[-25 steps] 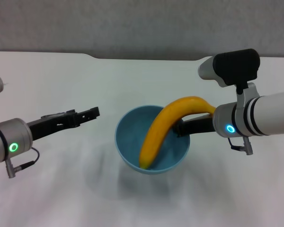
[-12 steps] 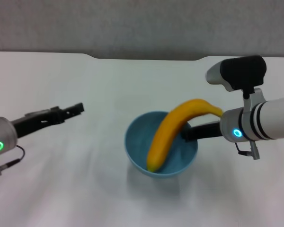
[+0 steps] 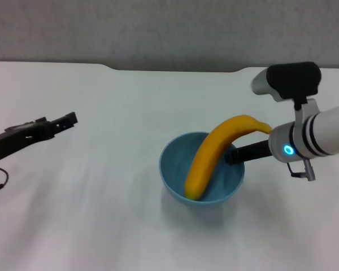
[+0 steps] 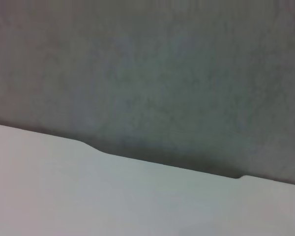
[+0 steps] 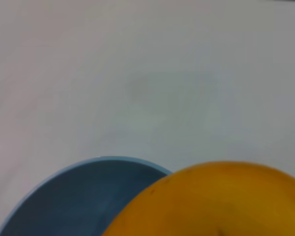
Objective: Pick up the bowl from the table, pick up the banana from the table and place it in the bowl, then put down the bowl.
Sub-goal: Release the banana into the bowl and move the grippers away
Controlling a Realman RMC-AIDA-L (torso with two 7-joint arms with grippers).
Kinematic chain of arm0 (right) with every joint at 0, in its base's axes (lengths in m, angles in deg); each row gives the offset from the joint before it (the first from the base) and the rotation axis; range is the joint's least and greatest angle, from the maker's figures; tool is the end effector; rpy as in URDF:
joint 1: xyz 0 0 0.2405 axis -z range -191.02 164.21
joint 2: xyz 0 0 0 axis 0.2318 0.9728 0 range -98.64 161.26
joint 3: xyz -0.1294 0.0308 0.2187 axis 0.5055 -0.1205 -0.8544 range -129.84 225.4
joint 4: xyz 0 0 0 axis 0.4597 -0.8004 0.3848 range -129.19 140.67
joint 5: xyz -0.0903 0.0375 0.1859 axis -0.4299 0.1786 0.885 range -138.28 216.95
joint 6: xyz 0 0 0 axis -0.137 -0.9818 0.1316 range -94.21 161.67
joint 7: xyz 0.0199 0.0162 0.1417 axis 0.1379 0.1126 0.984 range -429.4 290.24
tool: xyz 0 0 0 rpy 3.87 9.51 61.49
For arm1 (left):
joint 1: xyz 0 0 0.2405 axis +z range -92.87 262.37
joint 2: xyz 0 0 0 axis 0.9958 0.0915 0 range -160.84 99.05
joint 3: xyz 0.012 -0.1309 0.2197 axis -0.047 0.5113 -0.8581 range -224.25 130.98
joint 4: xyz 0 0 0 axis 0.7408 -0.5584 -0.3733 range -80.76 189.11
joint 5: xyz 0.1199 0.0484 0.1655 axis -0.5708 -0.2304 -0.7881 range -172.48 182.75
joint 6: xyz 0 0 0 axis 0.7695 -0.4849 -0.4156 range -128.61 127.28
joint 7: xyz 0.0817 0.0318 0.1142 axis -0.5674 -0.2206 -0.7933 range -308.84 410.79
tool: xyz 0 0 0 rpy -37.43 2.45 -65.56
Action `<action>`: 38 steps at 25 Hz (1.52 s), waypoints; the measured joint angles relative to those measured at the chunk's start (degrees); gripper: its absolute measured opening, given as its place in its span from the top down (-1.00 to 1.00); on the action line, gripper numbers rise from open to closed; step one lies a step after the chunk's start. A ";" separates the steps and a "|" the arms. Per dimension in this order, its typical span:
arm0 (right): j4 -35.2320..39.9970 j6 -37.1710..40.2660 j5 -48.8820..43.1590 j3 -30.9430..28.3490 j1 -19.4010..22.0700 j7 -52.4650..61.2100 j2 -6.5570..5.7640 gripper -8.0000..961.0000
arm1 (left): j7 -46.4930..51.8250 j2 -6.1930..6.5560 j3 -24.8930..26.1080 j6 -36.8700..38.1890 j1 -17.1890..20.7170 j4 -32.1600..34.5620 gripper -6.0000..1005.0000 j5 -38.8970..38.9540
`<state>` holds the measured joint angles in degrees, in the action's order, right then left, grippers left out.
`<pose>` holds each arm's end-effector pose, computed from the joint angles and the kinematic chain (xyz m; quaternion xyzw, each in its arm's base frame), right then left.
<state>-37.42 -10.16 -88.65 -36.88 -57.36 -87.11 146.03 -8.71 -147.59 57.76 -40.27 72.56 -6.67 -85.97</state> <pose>0.2039 0.4213 -0.0654 -0.8426 0.4646 -0.0134 0.2722 -0.2909 0.3630 0.0372 -0.7511 -0.4735 -0.2599 0.3795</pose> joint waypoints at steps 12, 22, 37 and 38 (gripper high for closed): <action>12.70 0.59 1.63 -3.24 -10.46 -3.37 0.11 0.92 | -0.37 -0.11 0.59 0.23 0.27 0.04 -0.78 -0.29; 17.29 1.14 9.47 -1.56 -12.35 -10.46 0.60 0.91 | -1.14 -0.20 0.89 0.95 0.15 0.32 -0.78 -0.02; 17.59 9.44 22.18 8.11 -7.43 -20.02 0.92 0.91 | -1.66 -0.19 0.89 1.46 0.15 1.34 -0.78 0.06; 17.60 9.65 22.71 8.38 -7.27 -20.33 0.89 0.91 | -1.66 -0.19 0.89 1.46 0.15 1.34 -0.78 0.06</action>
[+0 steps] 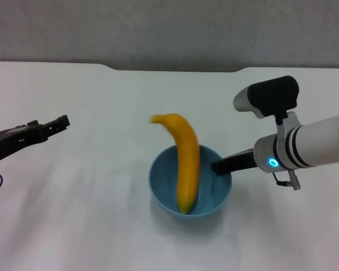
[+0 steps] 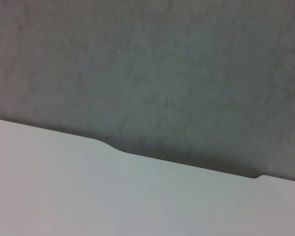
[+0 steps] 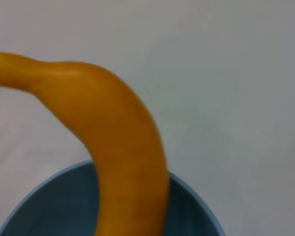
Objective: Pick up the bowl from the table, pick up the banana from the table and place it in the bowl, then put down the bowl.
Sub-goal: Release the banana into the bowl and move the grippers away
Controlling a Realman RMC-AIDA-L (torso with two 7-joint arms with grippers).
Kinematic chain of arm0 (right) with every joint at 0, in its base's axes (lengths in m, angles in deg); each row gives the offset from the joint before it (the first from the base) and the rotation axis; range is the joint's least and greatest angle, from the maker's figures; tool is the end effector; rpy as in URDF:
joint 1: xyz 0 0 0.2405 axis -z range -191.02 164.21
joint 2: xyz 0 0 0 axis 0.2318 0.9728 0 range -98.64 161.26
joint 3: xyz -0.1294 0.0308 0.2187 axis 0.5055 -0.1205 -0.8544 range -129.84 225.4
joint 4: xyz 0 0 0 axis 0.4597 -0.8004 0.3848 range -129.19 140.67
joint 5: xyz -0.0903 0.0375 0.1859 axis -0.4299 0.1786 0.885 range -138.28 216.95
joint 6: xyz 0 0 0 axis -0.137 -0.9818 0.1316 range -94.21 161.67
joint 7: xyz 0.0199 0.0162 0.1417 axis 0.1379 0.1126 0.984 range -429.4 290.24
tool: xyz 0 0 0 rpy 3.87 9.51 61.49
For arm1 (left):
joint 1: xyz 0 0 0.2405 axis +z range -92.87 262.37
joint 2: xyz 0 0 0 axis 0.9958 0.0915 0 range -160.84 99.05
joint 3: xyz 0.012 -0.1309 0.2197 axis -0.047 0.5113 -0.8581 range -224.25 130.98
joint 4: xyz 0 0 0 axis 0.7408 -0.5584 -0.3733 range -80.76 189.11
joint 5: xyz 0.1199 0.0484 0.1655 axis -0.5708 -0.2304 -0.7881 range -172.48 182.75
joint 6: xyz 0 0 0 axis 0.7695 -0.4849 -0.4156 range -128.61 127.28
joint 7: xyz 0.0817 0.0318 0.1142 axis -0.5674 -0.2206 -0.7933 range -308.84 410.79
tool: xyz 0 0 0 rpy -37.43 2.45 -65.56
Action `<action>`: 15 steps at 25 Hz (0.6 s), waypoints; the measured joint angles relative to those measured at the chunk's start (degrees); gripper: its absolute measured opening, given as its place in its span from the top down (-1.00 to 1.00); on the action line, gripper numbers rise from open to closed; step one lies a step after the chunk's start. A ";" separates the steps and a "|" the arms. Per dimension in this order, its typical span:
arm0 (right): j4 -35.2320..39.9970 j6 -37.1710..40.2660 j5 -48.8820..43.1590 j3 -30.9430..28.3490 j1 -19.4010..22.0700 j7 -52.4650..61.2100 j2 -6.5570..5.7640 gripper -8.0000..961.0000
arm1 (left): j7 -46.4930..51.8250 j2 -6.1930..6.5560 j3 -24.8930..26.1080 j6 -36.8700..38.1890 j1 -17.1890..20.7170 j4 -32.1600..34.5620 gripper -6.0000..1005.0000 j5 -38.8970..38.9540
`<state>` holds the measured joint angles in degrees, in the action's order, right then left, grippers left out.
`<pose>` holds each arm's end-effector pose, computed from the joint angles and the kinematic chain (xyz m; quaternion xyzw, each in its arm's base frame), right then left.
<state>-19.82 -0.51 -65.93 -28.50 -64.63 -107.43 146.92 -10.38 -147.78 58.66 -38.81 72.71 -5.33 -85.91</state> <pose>0.2105 0.4227 -0.0972 -0.8719 0.4200 -0.0117 0.2515 -0.3013 0.3621 0.0388 -0.7432 -0.4761 -0.2524 0.3966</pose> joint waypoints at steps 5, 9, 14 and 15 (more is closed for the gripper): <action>0.00 0.13 0.53 0.64 0.11 -0.17 -0.04 0.91 | 0.00 0.00 0.00 0.00 0.00 0.10 -0.78 0.00; -0.02 0.14 0.56 1.22 0.17 0.23 -0.01 0.91 | 0.00 0.00 0.00 0.00 0.00 0.54 -0.78 0.00; -0.32 0.14 0.60 1.19 0.39 0.36 0.04 0.91 | 0.00 0.00 0.05 0.32 0.20 0.64 -0.78 0.00; -0.34 0.14 0.62 1.15 0.52 0.40 0.05 0.91 | 0.00 0.00 0.05 0.34 0.22 0.64 -0.78 0.00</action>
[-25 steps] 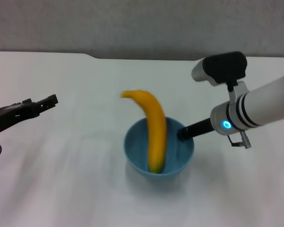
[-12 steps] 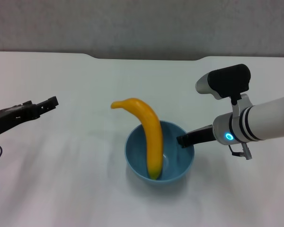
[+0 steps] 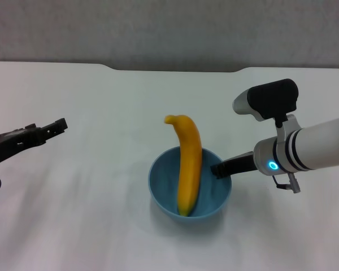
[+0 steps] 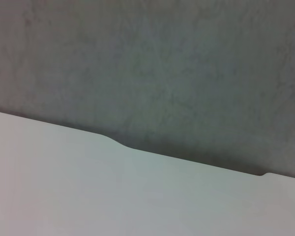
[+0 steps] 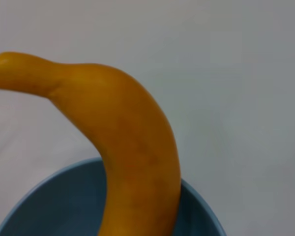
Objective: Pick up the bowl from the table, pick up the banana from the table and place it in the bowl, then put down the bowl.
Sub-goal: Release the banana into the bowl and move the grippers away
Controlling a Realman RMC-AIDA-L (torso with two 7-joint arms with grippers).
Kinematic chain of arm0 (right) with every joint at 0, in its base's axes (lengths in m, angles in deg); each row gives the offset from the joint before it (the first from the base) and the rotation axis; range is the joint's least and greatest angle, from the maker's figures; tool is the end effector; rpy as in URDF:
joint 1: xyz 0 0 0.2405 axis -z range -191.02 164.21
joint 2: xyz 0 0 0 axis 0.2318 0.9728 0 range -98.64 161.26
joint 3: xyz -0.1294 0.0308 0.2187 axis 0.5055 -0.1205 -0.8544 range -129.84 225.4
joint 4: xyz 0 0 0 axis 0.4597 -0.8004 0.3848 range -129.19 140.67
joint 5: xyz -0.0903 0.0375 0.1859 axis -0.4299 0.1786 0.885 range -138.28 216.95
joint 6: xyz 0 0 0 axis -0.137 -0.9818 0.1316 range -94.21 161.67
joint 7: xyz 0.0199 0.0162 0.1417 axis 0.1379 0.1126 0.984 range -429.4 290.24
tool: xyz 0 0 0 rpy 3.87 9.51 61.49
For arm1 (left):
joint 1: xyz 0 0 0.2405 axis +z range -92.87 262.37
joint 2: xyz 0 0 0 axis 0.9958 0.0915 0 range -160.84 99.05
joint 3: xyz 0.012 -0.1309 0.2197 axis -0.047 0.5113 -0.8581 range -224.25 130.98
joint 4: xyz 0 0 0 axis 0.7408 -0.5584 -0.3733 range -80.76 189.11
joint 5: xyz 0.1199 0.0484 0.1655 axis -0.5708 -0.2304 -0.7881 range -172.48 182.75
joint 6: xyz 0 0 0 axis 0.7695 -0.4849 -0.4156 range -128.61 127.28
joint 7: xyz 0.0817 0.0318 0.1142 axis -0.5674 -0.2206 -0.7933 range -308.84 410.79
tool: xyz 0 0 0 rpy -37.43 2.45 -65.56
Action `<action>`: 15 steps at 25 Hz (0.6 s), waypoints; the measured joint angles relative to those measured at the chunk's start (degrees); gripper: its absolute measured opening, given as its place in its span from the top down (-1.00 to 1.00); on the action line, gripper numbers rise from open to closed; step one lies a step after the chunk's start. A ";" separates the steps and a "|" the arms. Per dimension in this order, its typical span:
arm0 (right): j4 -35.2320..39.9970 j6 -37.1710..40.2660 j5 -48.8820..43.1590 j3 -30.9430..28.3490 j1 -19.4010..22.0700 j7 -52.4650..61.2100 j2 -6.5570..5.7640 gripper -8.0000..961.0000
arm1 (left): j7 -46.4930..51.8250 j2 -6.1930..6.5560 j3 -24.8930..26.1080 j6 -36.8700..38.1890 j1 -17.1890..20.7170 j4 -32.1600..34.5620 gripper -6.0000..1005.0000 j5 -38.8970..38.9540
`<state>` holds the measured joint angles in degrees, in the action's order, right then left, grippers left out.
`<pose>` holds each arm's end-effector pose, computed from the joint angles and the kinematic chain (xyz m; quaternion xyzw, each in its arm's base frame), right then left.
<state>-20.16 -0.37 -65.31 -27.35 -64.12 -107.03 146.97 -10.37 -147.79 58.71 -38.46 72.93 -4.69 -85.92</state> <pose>0.2124 0.4194 -0.0996 -0.8714 0.4227 -0.0130 0.2486 -0.3062 0.3601 0.0377 -0.7391 -0.4823 -0.2491 0.3988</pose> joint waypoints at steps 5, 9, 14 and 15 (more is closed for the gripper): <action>-0.44 0.41 1.31 0.05 1.17 0.11 -0.12 0.91 | 0.00 0.00 0.03 0.01 0.18 0.00 -0.78 0.00; -0.68 1.08 1.45 0.03 1.87 0.11 -0.15 0.83 | 0.00 0.06 0.04 0.01 0.36 0.00 -0.78 0.00; -3.20 1.46 1.47 -0.43 3.78 0.05 -0.33 0.49 | 0.00 0.09 0.04 0.08 0.61 -0.02 -0.78 0.00; -3.91 1.46 1.45 -0.44 4.21 -0.01 -0.37 0.39 | 0.00 0.09 0.06 0.09 0.76 -0.02 -0.78 0.00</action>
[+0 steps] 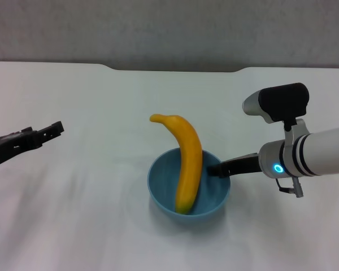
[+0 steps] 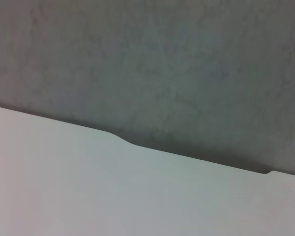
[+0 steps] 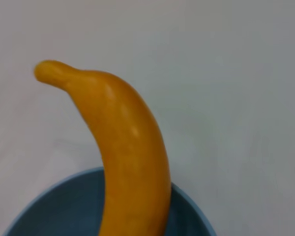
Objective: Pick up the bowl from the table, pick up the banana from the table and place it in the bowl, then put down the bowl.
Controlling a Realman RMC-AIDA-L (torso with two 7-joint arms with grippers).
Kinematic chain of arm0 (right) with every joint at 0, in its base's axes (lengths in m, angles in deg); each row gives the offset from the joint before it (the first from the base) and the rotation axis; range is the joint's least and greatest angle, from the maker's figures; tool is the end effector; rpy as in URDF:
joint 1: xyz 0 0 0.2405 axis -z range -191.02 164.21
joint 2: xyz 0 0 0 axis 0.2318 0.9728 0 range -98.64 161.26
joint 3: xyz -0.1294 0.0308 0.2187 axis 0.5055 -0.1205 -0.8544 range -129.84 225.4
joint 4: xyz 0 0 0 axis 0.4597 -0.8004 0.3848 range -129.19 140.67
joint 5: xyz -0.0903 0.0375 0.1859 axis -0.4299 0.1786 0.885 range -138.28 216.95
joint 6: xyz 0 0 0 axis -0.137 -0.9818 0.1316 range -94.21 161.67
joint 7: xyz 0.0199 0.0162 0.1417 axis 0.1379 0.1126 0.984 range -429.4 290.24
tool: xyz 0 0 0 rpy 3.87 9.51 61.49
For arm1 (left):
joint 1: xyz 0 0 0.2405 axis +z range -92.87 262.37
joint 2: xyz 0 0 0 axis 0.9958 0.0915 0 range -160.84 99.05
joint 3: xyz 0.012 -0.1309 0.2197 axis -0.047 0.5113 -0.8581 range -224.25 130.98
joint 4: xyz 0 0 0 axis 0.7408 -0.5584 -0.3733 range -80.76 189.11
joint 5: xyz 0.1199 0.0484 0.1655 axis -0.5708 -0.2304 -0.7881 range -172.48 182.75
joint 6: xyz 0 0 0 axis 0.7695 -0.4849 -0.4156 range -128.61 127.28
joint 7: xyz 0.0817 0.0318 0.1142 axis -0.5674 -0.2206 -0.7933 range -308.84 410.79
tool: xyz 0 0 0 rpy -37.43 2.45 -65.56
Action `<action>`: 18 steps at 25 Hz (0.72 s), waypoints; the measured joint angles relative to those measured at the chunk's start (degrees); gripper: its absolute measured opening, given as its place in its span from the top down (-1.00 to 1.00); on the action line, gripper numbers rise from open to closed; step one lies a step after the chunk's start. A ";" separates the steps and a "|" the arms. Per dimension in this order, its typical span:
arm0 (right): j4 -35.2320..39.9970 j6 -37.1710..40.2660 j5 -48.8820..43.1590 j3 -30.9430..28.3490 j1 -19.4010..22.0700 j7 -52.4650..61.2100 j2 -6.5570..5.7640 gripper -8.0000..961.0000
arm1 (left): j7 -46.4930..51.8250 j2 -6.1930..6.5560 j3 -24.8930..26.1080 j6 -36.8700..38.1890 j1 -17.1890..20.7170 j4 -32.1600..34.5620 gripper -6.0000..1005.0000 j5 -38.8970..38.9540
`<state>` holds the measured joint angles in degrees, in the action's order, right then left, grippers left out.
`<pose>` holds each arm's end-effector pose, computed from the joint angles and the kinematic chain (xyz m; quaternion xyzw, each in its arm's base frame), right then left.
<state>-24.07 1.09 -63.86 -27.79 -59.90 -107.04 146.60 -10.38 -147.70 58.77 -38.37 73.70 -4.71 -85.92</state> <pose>0.2201 0.4145 -0.0953 -0.8606 0.4399 0.0167 0.2560 -0.3115 0.3562 0.0387 -0.7354 -0.4868 -0.2461 0.4020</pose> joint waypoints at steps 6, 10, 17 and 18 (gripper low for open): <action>-8.24 -0.30 -2.12 -0.04 4.36 -0.61 -0.39 -0.11 | 0.00 0.00 0.39 0.00 0.76 -0.01 -0.78 0.00; -13.43 -0.59 -5.49 -1.26 7.86 -0.31 -0.56 -0.30 | 0.00 0.00 0.76 0.00 1.37 -0.02 -0.78 0.00; -29.27 -0.46 -10.86 -7.58 20.98 -1.31 -0.68 -0.66 | -4.14 -0.14 1.58 -0.01 3.24 -0.32 -0.78 5.80; -31.33 -0.03 -10.97 -8.08 22.58 -2.29 -0.68 -0.73 | -5.30 -0.13 1.63 -0.04 3.65 -0.21 -0.78 7.35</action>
<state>-55.40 1.07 -74.84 -35.86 -37.32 -109.33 145.92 -15.67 -147.83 60.41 -38.41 77.35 -4.92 -78.57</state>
